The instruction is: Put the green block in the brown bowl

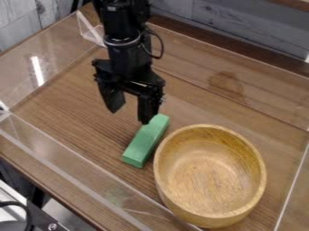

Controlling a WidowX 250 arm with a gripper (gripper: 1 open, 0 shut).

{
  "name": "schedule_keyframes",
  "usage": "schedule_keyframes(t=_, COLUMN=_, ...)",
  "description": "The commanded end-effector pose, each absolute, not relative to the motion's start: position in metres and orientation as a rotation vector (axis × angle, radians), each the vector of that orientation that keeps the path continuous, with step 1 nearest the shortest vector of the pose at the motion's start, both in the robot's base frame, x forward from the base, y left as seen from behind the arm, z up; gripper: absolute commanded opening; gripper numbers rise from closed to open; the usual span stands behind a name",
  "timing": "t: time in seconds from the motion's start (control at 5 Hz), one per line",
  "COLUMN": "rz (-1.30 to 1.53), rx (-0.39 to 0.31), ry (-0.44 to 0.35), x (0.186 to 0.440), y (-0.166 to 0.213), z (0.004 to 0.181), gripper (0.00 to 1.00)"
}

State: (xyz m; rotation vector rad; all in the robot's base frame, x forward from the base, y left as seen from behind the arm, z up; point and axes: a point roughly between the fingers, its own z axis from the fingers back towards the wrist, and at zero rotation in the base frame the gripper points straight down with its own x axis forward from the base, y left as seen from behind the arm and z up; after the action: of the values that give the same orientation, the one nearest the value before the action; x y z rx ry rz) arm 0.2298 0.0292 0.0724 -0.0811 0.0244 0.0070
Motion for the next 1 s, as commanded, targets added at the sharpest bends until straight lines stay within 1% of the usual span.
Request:
schedule_keyframes(t=0.0, rz=-0.003, rx=-0.081, ry=-0.005, x=0.2354, y=0.0317, z=0.0798, gripper=1.0)
schedule_keyframes(t=0.8, rz=-0.008, rx=-0.093, ry=-0.005, x=0.2382, y=0.0361, z=0.0824, gripper=1.0)
